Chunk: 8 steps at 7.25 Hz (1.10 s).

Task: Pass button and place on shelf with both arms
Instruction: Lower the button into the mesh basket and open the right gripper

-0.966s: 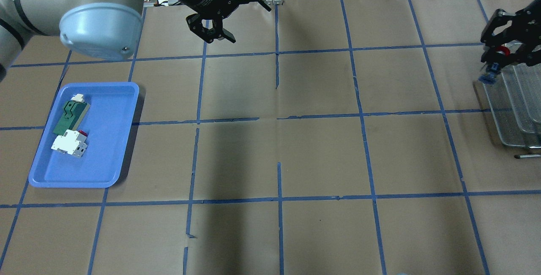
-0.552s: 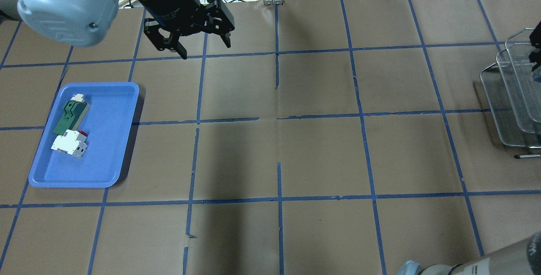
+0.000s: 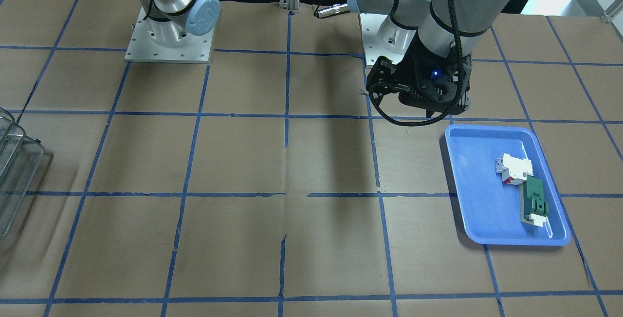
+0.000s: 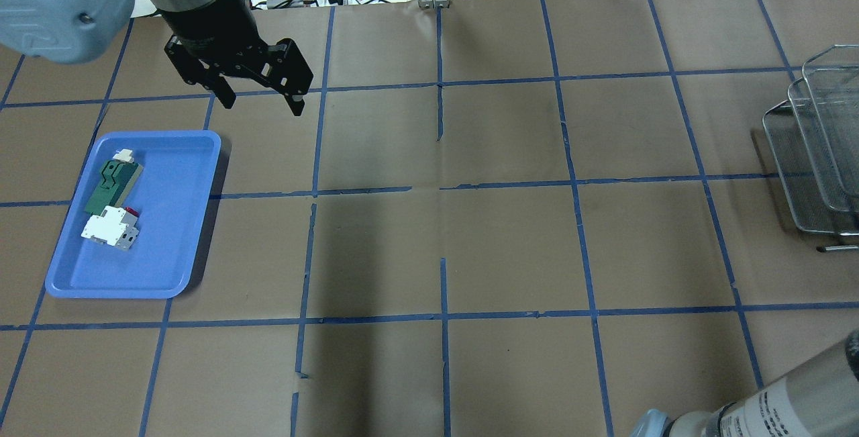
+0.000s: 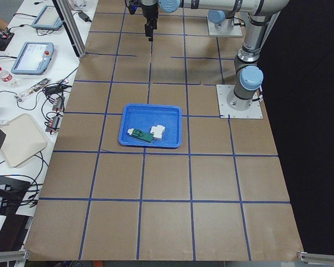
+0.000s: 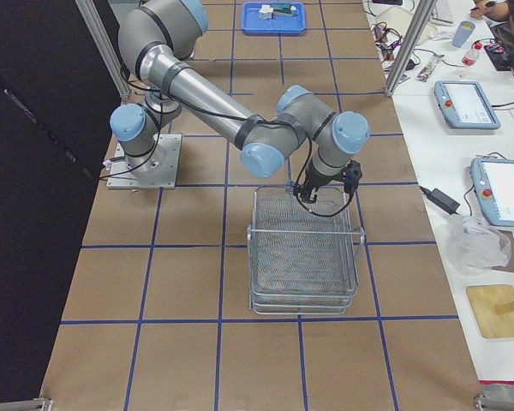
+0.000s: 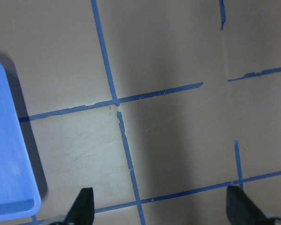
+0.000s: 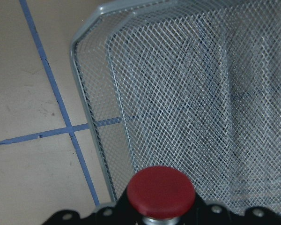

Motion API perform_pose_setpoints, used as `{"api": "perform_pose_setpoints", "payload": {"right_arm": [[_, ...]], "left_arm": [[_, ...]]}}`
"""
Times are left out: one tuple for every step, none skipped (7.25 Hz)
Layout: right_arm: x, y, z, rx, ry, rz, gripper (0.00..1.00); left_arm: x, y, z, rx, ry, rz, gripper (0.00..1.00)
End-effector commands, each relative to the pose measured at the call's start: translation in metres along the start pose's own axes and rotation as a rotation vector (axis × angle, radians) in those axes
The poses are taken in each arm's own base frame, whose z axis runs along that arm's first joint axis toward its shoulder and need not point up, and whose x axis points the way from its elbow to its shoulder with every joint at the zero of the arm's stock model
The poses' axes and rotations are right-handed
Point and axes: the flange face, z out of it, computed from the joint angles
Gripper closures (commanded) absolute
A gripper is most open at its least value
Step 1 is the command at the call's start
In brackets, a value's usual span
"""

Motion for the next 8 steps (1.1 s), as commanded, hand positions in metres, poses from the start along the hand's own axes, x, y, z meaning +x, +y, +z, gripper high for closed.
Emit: {"api": "perform_pose_setpoints", "payload": {"right_arm": [[0.008,-0.013,0.020,-0.016,0.005,0.005,0.73],[0.011,-0.014,0.023,-0.025,0.009,0.004,0.72],[0.012,-0.012,0.022,-0.032,0.027,0.003,0.65],[0.013,-0.012,0.024,-0.040,0.033,0.002,0.43],[0.020,-0.010,0.024,-0.048,0.045,0.009,0.05],[0.024,-0.009,0.030,-0.066,0.040,0.013,0.00],[0.027,-0.007,0.028,-0.080,0.072,0.011,0.00],[0.026,-0.004,0.025,-0.083,0.081,0.011,0.00]], "left_arm": [[-0.002,0.006,-0.006,0.001,-0.004,0.004,0.00],[-0.003,0.007,-0.007,0.004,-0.004,-0.002,0.00],[-0.003,0.007,-0.008,0.008,-0.004,-0.003,0.00],[-0.002,0.007,-0.009,0.011,-0.005,-0.009,0.00],[-0.002,0.008,-0.009,0.012,-0.005,-0.011,0.00],[-0.002,0.010,-0.011,0.014,-0.005,-0.011,0.00],[-0.001,0.011,-0.012,0.012,-0.005,-0.012,0.00],[-0.001,0.011,-0.012,0.012,-0.005,-0.012,0.00]]}}
